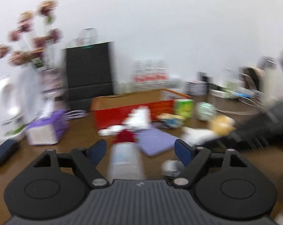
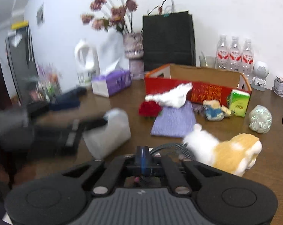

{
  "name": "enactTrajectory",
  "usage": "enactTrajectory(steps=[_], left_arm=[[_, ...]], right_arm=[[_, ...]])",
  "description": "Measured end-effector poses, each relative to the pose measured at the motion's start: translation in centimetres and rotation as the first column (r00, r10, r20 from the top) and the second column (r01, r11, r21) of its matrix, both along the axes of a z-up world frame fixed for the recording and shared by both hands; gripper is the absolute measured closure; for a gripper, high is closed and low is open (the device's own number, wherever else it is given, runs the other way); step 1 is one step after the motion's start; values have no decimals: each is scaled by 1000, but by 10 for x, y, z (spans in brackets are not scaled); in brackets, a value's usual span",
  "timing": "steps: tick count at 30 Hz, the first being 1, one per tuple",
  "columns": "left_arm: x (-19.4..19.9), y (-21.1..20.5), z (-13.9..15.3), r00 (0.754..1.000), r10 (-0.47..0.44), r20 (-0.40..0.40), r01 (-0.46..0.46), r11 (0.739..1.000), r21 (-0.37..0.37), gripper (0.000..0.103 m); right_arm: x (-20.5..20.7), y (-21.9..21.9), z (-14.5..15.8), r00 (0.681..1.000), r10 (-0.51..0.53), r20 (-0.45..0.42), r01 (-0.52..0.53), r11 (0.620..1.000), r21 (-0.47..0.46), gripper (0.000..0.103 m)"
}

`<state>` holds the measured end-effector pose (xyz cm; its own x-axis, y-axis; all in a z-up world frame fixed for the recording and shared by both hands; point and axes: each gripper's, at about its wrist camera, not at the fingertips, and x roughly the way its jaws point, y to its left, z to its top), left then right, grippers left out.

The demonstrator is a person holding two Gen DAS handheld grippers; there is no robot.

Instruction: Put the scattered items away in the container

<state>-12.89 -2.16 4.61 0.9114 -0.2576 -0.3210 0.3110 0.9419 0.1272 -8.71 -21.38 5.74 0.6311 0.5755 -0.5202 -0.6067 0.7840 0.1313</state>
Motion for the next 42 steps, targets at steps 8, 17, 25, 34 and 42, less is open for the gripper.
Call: enactTrajectory(steps=[8, 17, 25, 34, 42], left_arm=[[34, -11, -33, 980, -46, -195, 36, 998, -56, 54], [87, -10, -30, 947, -12, -322, -36, 989, -144, 82], [89, -20, -36, 953, 55, -298, -76, 995, -61, 84], [73, -11, -30, 957, 13, -290, -44, 994, -102, 47], [89, -26, -35, 945, -18, -326, -7, 997, -76, 58]], right_arm=[[0, 0, -20, 994, 98, -44, -103, 983, -150, 85], [5, -20, -41, 984, 138, -115, -143, 989, -34, 84], [4, -27, -39, 980, 135, -148, -142, 989, -36, 86], [0, -53, -35, 973, 94, -211, -106, 993, -47, 74], [-15, -43, -32, 976, 161, -150, -167, 986, -29, 61]])
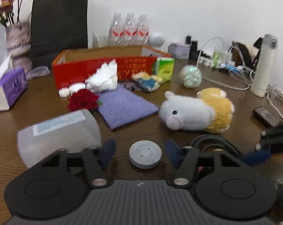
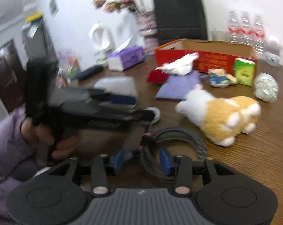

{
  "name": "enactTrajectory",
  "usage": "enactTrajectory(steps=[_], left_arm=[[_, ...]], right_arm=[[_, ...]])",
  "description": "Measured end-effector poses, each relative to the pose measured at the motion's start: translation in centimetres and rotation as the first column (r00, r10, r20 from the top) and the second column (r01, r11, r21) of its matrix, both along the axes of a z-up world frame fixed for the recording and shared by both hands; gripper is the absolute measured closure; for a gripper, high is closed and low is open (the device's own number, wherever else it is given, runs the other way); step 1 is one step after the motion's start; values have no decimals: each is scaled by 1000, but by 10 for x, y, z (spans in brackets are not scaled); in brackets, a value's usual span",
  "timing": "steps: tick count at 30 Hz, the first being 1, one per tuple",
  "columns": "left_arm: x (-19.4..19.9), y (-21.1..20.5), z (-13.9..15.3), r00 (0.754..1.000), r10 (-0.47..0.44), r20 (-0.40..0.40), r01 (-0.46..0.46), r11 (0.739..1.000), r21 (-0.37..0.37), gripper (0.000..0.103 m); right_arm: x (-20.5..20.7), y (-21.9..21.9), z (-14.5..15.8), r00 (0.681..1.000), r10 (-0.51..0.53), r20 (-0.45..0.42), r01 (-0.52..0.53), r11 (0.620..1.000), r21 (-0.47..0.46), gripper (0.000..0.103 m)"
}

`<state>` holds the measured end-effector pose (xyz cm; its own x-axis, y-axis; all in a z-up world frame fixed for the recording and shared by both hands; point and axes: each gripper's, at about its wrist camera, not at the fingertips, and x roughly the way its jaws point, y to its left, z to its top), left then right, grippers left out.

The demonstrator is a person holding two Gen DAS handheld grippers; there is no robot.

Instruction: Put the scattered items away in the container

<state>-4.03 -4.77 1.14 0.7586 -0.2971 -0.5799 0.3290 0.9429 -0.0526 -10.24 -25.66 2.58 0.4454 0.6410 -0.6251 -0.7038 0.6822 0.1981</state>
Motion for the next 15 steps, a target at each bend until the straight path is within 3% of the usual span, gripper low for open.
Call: enactTrajectory(steps=[1, 3, 7, 9, 12, 15], left_arm=[[2, 0, 0, 1000, -6, -7, 5, 1000, -9, 64], [1, -1, 0, 1000, -13, -9, 13, 1000, -4, 65], [-7, 7, -1, 1000, 26, -15, -26, 999, -21, 65], [-13, 11, 0, 999, 48, -13, -49, 999, -18, 65], [-20, 13, 0, 997, 74, 3, -74, 997, 0, 63], [-24, 13, 0, 997, 75, 15, -76, 997, 17, 59]], right_arm=[[-1, 7, -4, 1000, 4, 9, -4, 1000, -29, 61], [-2, 16, -10, 999, -15, 40, 18, 996, -86, 64], [-1, 12, -9, 996, -84, 43, 87, 992, -88, 69], [0, 8, -7, 995, -103, 15, 104, 991, -84, 63], [2, 1, -2, 991, -127, -45, 127, 992, 11, 44], [9, 8, -3, 979, -188, -72, 192, 980, 57, 42]])
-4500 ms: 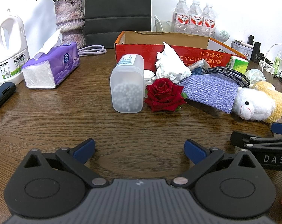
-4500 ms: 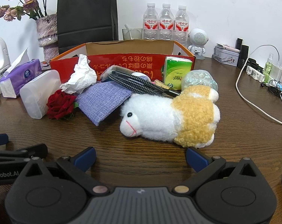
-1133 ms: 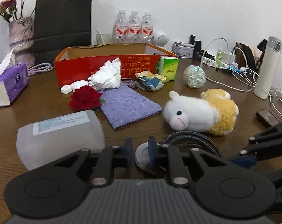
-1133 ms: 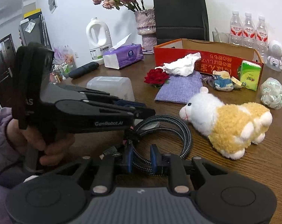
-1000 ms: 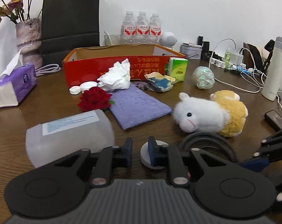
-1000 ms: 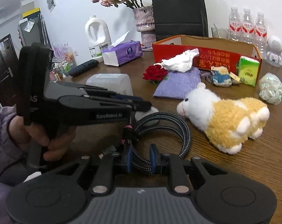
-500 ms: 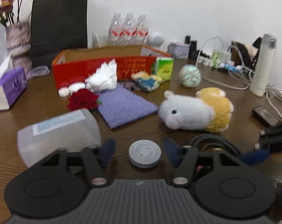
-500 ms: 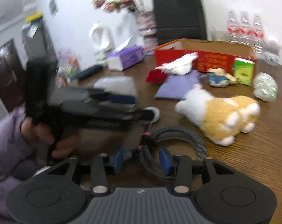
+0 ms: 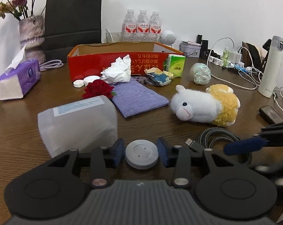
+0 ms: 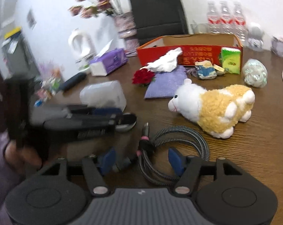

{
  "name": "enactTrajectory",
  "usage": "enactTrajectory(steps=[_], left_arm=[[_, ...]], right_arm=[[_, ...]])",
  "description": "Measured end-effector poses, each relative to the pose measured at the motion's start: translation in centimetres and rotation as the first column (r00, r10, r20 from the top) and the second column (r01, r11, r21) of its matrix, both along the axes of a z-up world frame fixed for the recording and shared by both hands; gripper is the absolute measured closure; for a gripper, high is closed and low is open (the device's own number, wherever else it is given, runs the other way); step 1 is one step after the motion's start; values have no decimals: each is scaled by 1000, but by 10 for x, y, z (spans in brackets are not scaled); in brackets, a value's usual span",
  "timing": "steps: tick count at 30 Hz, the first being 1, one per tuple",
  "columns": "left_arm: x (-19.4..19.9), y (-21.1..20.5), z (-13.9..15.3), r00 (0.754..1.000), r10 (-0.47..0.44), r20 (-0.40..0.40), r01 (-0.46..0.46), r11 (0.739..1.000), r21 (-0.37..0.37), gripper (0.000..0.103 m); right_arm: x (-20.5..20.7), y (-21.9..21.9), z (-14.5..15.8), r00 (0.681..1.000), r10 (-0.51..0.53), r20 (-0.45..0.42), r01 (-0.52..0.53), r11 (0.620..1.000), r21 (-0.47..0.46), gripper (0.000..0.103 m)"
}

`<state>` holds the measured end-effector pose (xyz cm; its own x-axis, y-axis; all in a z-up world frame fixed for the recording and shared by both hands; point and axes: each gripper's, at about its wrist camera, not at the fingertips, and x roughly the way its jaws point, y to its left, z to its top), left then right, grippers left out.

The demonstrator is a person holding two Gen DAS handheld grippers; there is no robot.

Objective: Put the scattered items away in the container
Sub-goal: 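Carry the white lid and black cable into the box and open both tools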

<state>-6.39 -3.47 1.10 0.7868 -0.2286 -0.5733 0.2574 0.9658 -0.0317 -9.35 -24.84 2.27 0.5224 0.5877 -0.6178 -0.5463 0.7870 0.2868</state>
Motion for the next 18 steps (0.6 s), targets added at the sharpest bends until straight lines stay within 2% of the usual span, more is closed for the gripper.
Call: enactTrajectory(steps=[2, 4, 5, 6, 8, 9, 10, 14, 17, 18], left_arm=[[-2, 1, 0, 1000, 10, 1, -10, 1000, 2, 53], [-3, 1, -1, 1000, 10, 4, -10, 1000, 6, 53], [-4, 1, -1, 1000, 6, 6, -6, 1000, 4, 56], [-5, 1, -1, 1000, -6, 9, 6, 1000, -2, 64], [-7, -4, -1, 999, -25, 21, 24, 1000, 7, 65], [-10, -6, -1, 999, -27, 32, 26, 1000, 16, 72], [-13, -8, 0, 999, -26, 44, 25, 999, 20, 99], [-23, -1, 12, 998, -12, 68, 16, 999, -47, 102], [-25, -2, 16, 996, -23, 85, 26, 999, -30, 102], [-25, -4, 15, 996, -40, 83, 42, 999, -19, 97]], right_arm=[[3, 13, -7, 999, -39, 18, 40, 998, -39, 51], [0, 22, -10, 995, -68, 74, 74, 993, -90, 69], [-3, 25, -12, 992, -76, 101, 87, 990, -113, 73], [-4, 26, -13, 990, -82, 114, 95, 988, -120, 79], [-7, 28, -13, 987, -88, 131, 105, 986, -126, 81], [-9, 29, -13, 986, -86, 140, 105, 985, -137, 82], [-12, 28, -12, 986, -85, 144, 105, 984, -142, 83], [-21, 21, 0, 979, -101, 178, 121, 987, -108, 86], [-26, 16, 13, 970, -110, 217, 126, 990, -64, 86], [-26, 15, 15, 968, -111, 225, 127, 990, -59, 86]])
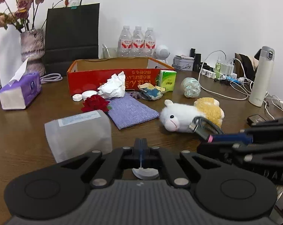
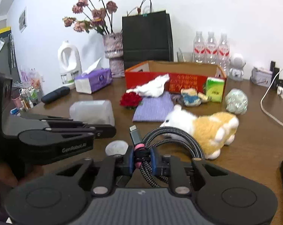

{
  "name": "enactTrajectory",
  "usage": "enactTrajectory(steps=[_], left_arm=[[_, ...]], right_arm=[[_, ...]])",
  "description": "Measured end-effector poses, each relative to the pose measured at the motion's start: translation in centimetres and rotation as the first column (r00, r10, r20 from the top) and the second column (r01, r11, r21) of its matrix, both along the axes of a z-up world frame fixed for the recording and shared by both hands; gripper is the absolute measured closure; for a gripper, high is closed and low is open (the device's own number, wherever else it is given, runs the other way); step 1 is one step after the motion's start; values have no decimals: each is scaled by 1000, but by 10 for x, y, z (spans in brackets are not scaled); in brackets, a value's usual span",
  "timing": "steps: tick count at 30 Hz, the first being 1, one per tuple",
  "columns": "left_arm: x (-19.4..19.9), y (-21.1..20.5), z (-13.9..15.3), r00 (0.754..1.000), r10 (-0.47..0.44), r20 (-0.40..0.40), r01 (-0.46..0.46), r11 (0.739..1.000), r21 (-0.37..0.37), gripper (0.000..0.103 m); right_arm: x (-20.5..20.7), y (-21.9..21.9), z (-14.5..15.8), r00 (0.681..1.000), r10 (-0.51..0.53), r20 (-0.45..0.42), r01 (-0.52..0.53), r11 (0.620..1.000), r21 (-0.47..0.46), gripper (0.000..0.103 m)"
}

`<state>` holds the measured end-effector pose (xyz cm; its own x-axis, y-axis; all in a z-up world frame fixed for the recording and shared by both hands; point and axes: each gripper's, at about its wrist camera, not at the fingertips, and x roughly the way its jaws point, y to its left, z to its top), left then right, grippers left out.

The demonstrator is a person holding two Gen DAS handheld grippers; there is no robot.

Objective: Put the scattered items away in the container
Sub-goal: 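Carry the white lid and black cable into the box and open both tools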

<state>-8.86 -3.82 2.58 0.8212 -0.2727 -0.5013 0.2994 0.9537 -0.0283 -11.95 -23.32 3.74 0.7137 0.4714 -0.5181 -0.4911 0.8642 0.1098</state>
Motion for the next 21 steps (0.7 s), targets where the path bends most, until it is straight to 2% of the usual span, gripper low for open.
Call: enactTrajectory(steps=[2, 3, 4, 6, 8, 10, 11, 12, 13, 15, 17, 18, 19, 20, 21], left_arm=[[1, -7, -5, 1000, -11, 6, 10, 999, 34, 64], [1, -10, -8, 1000, -19, 8, 18, 999, 45, 36], [1, -14, -10, 999, -40, 8, 39, 998, 54, 31], [4, -23, -15, 997, -77, -16, 78, 994, 77, 36], [7, -30, -19, 997, -73, -26, 75, 990, 118, 50], [8, -32, -19, 999, -53, -14, 54, 988, 147, 75], [8, -32, -19, 999, -48, -12, 49, 987, 151, 79], [7, -30, -18, 998, -55, -17, 57, 988, 141, 90], [5, -27, -18, 998, -58, -23, 60, 991, 122, 95], [-1, -25, -18, 999, -35, -14, 37, 992, 122, 94], [-6, -25, -18, 1000, 17, 19, -19, 990, 142, 80], [-9, -23, -16, 999, 35, 38, -41, 988, 149, 52], [-11, -21, -14, 999, 28, 45, -35, 988, 147, 32], [-11, -19, -13, 999, 15, 38, -21, 990, 139, 30], [-10, -18, -13, 1000, 12, 28, -16, 991, 131, 33]], right_arm=[[2, -3, 0, 1000, -11, -3, 11, 1000, 17, 86], [3, -5, 0, 1000, -19, -5, 19, 1000, 21, 86], [3, -7, 1, 1000, -27, -3, 27, 999, 24, 86], [2, -11, 2, 999, -34, -3, 34, 999, 27, 86], [0, -15, 2, 999, -45, 3, 45, 998, 33, 86], [-2, -17, 5, 998, -54, 18, 54, 998, 36, 86], [-4, -19, 6, 998, -57, 28, 56, 998, 40, 86], [-5, -20, 9, 998, -57, 39, 56, 997, 44, 86], [-6, -21, 11, 997, -57, 49, 54, 997, 50, 86], [-9, -24, 16, 996, -54, 66, 50, 997, 65, 86], [-11, -26, 20, 995, -50, 87, 42, 995, 87, 86], [-12, -27, 21, 994, -50, 94, 41, 995, 91, 86], [-11, -28, 22, 994, -48, 96, 39, 995, 91, 86], [-11, -27, 22, 994, -47, 96, 38, 995, 91, 86], [-10, -27, 22, 995, -44, 94, 35, 995, 92, 86]])
